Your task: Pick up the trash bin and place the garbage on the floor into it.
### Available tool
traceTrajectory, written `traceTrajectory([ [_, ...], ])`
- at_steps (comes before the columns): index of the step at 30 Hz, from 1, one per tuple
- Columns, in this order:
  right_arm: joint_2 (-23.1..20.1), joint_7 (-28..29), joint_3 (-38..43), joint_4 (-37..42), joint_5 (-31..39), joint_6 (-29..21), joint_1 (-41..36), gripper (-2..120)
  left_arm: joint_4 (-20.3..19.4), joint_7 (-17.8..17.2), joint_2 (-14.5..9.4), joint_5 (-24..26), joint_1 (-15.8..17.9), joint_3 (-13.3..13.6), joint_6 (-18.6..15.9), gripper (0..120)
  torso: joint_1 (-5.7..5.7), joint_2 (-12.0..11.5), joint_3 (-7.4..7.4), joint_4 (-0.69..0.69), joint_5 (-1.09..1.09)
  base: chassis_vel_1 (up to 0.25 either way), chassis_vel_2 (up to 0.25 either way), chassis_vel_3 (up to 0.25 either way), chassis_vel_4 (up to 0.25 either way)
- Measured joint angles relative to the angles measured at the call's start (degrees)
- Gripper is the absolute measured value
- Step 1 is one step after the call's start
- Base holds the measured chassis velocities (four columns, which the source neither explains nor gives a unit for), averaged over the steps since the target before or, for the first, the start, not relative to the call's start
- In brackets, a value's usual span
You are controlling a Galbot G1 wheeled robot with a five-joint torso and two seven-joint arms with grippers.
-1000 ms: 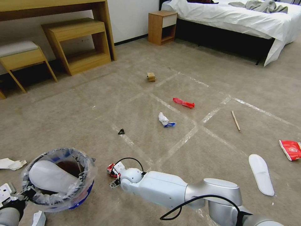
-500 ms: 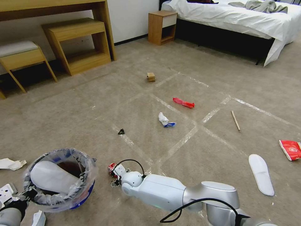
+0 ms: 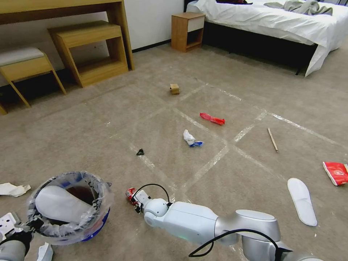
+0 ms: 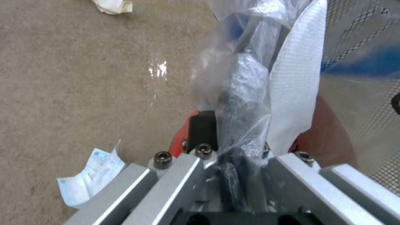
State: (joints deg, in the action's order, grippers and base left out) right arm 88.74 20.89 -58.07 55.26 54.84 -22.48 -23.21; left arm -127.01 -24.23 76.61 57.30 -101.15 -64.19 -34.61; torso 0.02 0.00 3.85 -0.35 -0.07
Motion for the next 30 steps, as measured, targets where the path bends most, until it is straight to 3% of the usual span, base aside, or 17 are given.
traceTrajectory([
  [16,-3.5,0.2,1.2,3.1,-0.5,1.1,0.0,15,0.3,-0.1,0.2,-0.9,0.3,0.9,0.2,1,0.0,0.0,0.01,0.0,-0.03,0.0,0.0,0.0,0.0],
  [22,-8.6,0.2,6.4,12.3,1.0,3.9,1.5,7,0.3,-0.7,-1.2,-0.3,0.7,0.9,-0.1,1,0.0,0.0,0.01,0.0,-0.01,0.0,0.0,0.0,0.0],
  [30,-14.3,-0.5,14.9,25.2,1.7,7.6,1.9,7,-0.3,-1.9,-3.2,1.9,2.0,1.1,-0.9,1,0.0,0.0,0.01,0.0,-0.01,0.0,0.0,0.0,0.0],
])
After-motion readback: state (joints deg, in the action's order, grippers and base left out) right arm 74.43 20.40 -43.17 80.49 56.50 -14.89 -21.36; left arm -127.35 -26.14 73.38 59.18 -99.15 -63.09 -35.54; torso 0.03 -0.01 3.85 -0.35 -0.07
